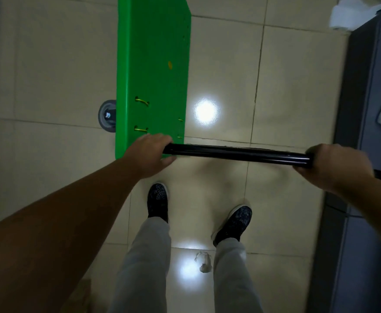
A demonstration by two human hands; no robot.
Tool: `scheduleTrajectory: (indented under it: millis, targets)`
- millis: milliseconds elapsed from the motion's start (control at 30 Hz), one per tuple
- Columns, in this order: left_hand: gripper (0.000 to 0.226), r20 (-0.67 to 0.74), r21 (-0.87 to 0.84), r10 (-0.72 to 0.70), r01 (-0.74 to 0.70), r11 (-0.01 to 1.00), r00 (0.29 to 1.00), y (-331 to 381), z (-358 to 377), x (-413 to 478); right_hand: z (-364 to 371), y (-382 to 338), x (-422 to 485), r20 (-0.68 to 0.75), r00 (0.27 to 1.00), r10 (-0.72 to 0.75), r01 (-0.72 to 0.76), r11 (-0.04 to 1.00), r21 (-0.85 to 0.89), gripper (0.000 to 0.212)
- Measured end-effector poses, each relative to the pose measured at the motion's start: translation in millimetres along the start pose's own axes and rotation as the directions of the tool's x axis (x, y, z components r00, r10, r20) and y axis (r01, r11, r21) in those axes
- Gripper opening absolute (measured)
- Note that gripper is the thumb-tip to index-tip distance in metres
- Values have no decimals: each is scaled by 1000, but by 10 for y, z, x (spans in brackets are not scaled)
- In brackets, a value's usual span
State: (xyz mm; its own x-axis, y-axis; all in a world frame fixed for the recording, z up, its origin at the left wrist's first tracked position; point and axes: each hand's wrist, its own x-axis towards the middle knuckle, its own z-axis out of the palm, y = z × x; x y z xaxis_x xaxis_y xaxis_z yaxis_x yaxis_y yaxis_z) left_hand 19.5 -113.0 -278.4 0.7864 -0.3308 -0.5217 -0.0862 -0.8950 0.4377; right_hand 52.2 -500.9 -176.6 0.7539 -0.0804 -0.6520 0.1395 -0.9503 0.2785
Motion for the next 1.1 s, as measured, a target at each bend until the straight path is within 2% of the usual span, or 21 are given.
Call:
scheduleTrajectory:
  millis: [67, 167, 233, 300, 633, 733, 967, 1100]
  targets:
    - [30, 13, 38, -12, 11, 999, 1000, 109, 31, 115, 87, 9, 71, 25, 997, 73, -74, 997, 14, 37]
    - [34, 51, 153, 19, -26, 988, 999, 226, 36, 245, 229, -139, 138, -32, 999, 24, -24, 1000, -5, 40]
    - [31, 72, 147, 24, -35, 989, 997, 266, 26, 264, 303, -257, 165, -85, 996, 33, -32, 999, 9, 45]
    - [25, 87, 141, -12, 0, 990, 996, 273, 2, 248, 340, -309, 218, -100, 994, 47, -46, 999, 14, 41]
    - [17, 102, 337, -102, 62, 939, 990, -82, 36, -59, 1055, -910, 178, 8, 998, -55, 53, 986, 157, 33]
    - [18, 80, 375, -88, 52, 926, 993, -198, 112, -137, 1227, -1068, 182, -1, 998, -62, 61, 980, 188, 34]
    - [16, -32, 345, -20, 29, 938, 999, -248, 300, -216, 1356, -1056, 283, -78, 994, -72, 87, 974, 208, 34]
    - [21, -57, 327, -53, 69, 942, 997, -218, 351, -239, 1357, -1061, 303, -68, 995, -72, 84, 978, 190, 30]
